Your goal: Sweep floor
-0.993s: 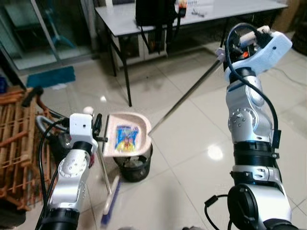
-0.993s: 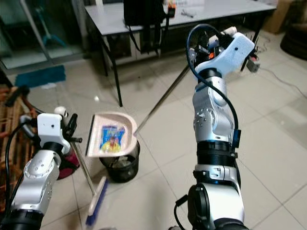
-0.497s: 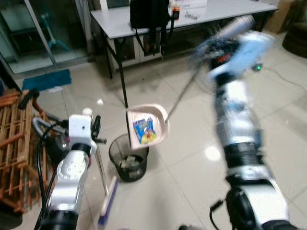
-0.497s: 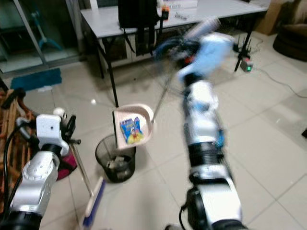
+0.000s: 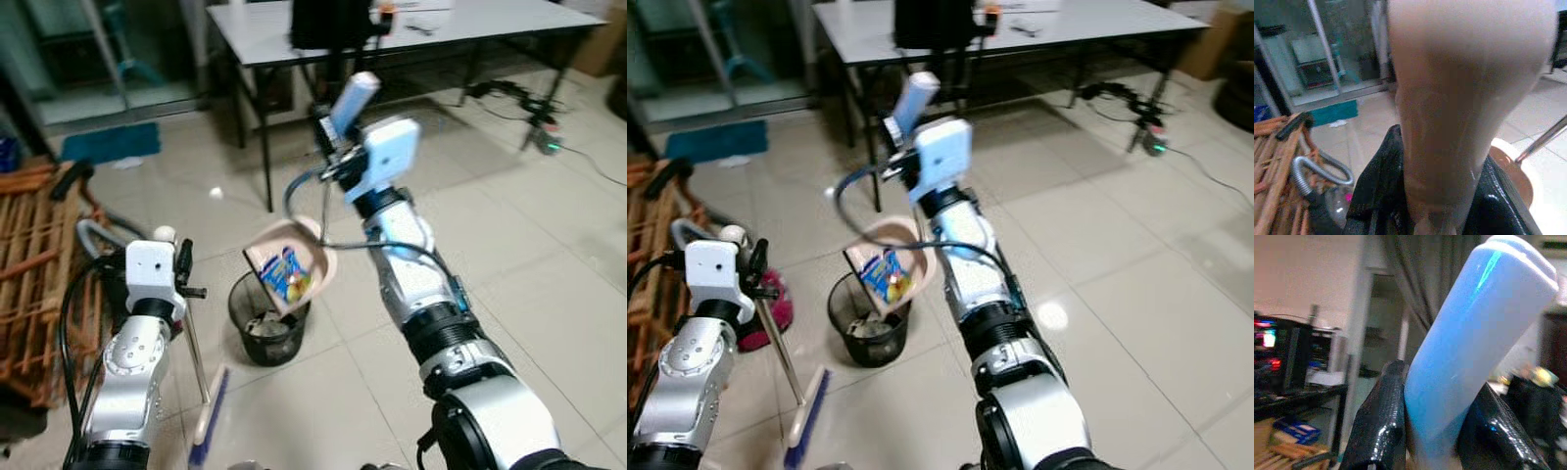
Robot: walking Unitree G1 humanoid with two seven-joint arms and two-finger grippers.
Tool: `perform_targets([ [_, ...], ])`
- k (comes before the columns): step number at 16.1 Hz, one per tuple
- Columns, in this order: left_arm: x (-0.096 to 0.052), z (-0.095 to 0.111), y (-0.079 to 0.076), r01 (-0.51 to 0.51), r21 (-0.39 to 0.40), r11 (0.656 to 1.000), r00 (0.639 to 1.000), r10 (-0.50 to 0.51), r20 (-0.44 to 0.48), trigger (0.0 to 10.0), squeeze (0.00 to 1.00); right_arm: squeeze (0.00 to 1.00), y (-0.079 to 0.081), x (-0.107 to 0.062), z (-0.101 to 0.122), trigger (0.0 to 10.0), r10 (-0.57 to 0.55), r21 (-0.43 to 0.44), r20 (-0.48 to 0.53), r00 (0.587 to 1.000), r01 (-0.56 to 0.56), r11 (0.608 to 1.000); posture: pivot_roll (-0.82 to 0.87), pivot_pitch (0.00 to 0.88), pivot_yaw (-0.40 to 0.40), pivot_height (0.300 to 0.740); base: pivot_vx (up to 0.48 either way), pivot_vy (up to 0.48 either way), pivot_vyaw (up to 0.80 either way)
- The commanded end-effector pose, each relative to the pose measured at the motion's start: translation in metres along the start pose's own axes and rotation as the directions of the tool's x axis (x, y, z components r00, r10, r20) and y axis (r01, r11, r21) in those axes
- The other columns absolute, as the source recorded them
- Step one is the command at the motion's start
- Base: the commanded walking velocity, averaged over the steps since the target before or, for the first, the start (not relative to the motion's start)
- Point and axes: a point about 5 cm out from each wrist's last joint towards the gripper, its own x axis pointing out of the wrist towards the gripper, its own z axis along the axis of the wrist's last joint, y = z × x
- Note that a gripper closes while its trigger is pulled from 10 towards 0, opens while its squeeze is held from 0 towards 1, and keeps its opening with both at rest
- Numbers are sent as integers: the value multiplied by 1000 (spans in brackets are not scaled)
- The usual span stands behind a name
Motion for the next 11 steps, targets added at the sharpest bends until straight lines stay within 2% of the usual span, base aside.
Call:
perform_targets([
  [1,0,8,2,-15,13,1000,999,14,30,10000,0,0,14,1,11,10000,89,-56,96,991,-84,995,74,0,-8,740,0,0,0],
  [3,0,8,2,-14,15,1000,999,14,30,10000,0,0,28,-4,11,10000,150,-66,124,981,-142,988,74,0,-4,740,0,0,0],
  [6,0,9,2,-10,19,1000,1000,10,28,10000,0,0,51,-11,9,10000,301,-124,146,943,-284,951,72,0,1,740,0,0,0],
  [8,0,8,1,-7,20,1000,1000,6,22,10000,0,0,58,-15,4,10000,374,-181,117,920,-350,919,69,0,6,740,0,0,0],
  [11,1,9,-1,1,19,1000,1000,-1,19,10000,0,0,58,-16,0,10000,366,-186,95,926,-345,920,66,0,12,740,0,0,0],
])
